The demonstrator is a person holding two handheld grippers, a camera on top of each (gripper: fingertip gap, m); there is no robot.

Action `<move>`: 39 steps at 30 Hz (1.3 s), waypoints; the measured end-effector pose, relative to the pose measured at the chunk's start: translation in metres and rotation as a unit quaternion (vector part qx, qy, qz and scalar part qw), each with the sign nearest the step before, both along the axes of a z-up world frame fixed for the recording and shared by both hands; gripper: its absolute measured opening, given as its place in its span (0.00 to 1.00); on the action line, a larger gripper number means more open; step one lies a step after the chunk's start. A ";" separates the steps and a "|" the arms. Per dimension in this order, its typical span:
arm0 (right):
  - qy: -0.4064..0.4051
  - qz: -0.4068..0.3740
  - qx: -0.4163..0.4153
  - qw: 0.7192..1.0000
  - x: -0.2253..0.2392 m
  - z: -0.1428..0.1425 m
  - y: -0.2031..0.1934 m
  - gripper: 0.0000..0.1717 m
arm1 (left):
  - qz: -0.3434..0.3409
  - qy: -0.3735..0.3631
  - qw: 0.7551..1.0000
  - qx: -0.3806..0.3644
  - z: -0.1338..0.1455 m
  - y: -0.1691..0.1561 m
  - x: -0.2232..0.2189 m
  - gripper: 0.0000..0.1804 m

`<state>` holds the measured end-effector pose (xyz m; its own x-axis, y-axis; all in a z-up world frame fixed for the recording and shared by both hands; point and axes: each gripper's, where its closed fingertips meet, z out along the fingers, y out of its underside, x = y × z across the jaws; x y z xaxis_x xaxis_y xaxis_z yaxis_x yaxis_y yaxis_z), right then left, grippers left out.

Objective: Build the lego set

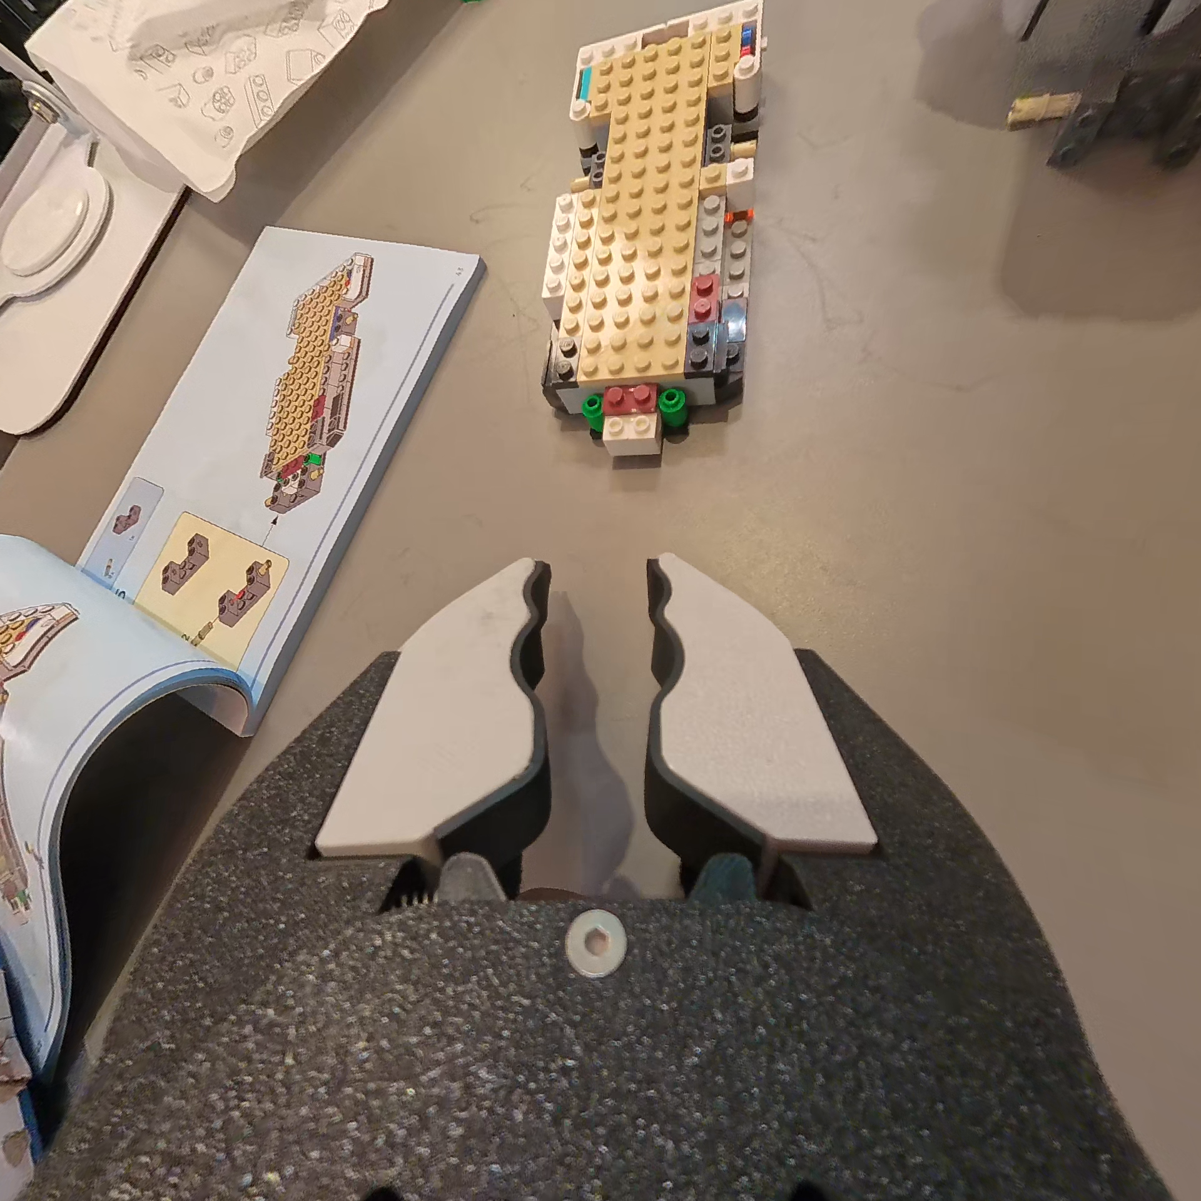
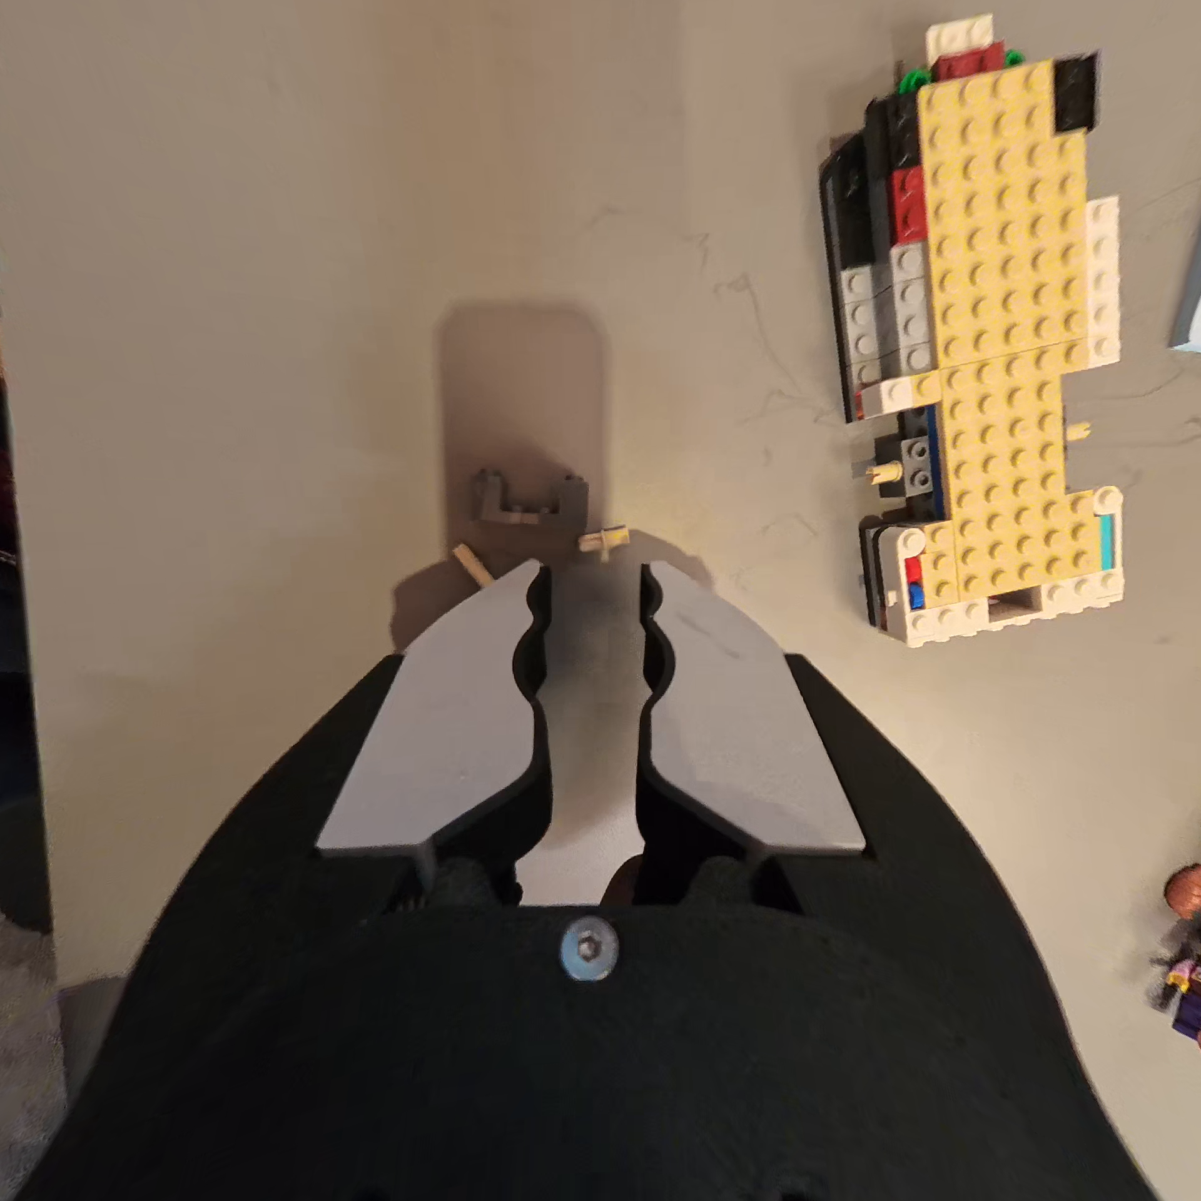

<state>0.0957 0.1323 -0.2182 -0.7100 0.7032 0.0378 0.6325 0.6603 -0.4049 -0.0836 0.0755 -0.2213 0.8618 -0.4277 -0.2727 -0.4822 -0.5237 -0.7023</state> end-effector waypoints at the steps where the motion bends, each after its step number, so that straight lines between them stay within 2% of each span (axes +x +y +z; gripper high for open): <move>1: 0.008 0.001 -0.013 1.000 -0.001 0.004 -0.004 0.15 | 0.000 0.000 1.000 0.000 0.000 0.000 0.000 0.16; 4: 0.017 0.012 -0.044 0.999 -0.001 0.010 -0.020 0.19 | 0.001 -0.001 1.000 0.000 0.000 0.000 -0.001 0.16; 7: 0.008 0.017 -0.018 1.000 0.000 0.003 -0.024 0.26 | 0.002 -0.001 1.000 0.000 0.000 0.000 -0.001 0.16; 11: 0.007 0.021 -0.016 1.000 -0.003 -0.002 -0.029 0.19 | 0.002 0.001 1.000 0.001 0.000 0.000 -0.001 0.16; 16: 0.033 0.015 -0.027 0.999 -0.017 0.003 -0.032 0.19 | 0.006 -0.004 1.000 -0.001 0.000 0.001 -0.002 0.17; 20: 0.080 0.003 -0.048 0.996 -0.042 0.016 -0.037 0.19 | -0.001 -0.017 1.000 0.018 0.007 0.002 -0.001 0.19; 25: 0.163 -0.040 -0.087 0.982 -0.091 0.035 -0.040 0.19 | -0.050 -0.034 0.996 0.059 0.020 0.002 0.017 0.20; 27: 0.200 -0.050 -0.087 0.975 -0.109 0.040 -0.039 0.19 | -0.057 -0.061 0.995 0.056 0.023 0.001 0.023 0.21; 32: 0.260 -0.074 -0.120 0.955 -0.134 0.053 -0.045 0.19 | -0.064 -0.184 0.979 0.051 0.039 -0.003 0.029 0.22; 39: 0.296 -0.081 -0.170 0.936 -0.141 0.062 -0.054 0.19 | -0.076 -0.263 0.959 0.065 0.055 -0.005 0.034 0.22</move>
